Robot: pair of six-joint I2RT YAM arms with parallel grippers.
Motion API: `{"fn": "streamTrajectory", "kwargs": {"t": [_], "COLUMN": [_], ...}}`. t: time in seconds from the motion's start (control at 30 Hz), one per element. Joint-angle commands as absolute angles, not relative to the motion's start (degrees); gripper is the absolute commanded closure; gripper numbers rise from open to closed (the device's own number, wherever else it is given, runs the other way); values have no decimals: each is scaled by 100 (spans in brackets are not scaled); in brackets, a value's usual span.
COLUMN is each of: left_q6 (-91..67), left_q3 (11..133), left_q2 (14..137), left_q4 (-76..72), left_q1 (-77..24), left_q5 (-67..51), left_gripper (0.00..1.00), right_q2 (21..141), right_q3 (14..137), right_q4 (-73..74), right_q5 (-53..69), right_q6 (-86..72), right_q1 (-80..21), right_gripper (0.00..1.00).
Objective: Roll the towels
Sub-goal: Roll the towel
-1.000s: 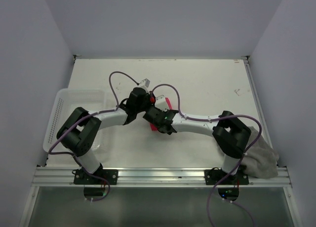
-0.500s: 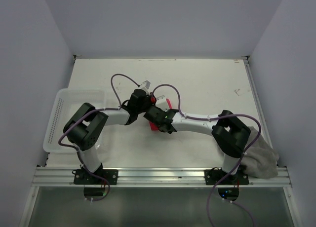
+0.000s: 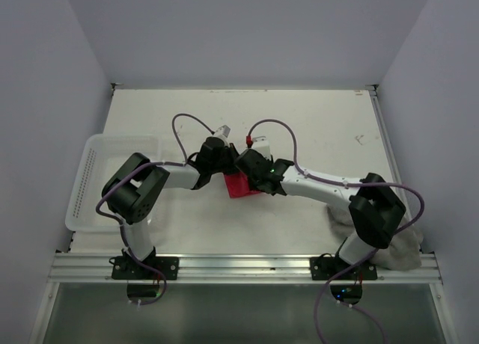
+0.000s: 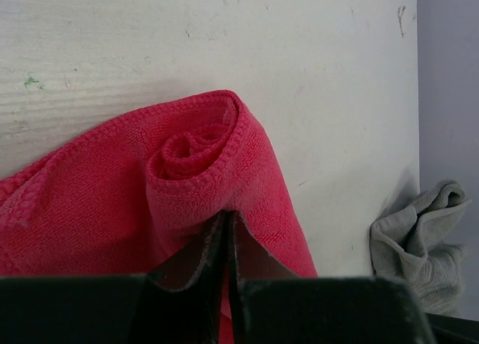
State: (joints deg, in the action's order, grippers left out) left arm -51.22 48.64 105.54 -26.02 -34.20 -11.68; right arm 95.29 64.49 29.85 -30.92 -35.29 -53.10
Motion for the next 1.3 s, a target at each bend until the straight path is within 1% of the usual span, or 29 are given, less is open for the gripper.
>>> {"fn": "streamTrajectory", "kwargs": {"t": [0.0, 0.07, 0.1, 0.13, 0.17, 0.3, 0.43, 0.77, 0.87, 0.97, 1.0, 1.03, 1.13, 1.2, 1.27], "left_q6": [-4747, -4702, -4667, -4650, -4641, -4623, -4623, -4509, -4500, -4456, -4447, -4447, -4386, -4368, -4342], "left_q3": [4931, 4948, 4948, 4940, 4939, 4904, 4860, 4816, 4790, 4781, 4781, 4807, 4939, 5009, 5045], "left_q2": [10679, 10653, 10644, 10626, 10609, 10565, 10503, 10327, 10275, 10231, 10213, 10187, 10134, 10099, 10055], "left_q4": [-2224, -2145, -2127, -2092, -2083, -2057, -2039, -1942, -1925, -1898, -1898, -1881, -1767, -1697, -1644], "left_q1": [-3445, -3437, -3428, -3436, -3437, -3428, -3419, -3393, -3384, -3384, -3366, -3375, -3366, -3366, -3358], "left_q5": [-879, -818, -800, -782, -765, -756, -747, -650, -624, -615, -615, -615, -589, -554, -545], "left_gripper": [91, 91, 91, 91, 91, 91, 91, 91, 91, 91, 91, 91, 90, 90, 90], "right_q2": [8887, 8553, 8473, 8386, 8289, 8270, 8472, 8780, 8894, 8947, 8930, 8912, 8711, 8692, 8745], "right_q3": [6224, 5934, 5828, 5627, 5529, 5099, 4931, 4597, 4579, 4649, 4684, 4719, 4965, 5289, 5510], "right_q4": [2603, 2409, 2173, 2058, 1944, 1215, 862, 273, 220, 307, 386, 448, 913, 1438, 1774], "right_q5": [-2647, -2173, -1997, -1786, -1393, -487, -106, 132, 53, -78, -123, -193, -850, -1455, -1800], "right_q6": [-3674, -3752, -3823, -3875, -3937, -4279, -4429, -4702, -4641, -4518, -4483, -4430, -4149, -3956, -3824], "right_q1": [-5142, -4914, -4826, -4608, -4492, -4061, -3894, -3867, -3867, -3876, -3876, -3911, -4182, -4463, -4648], "right_gripper": [54, 51, 47, 45, 44, 40, 38, 39, 44, 54, 59, 68, 80, 85, 87]}}
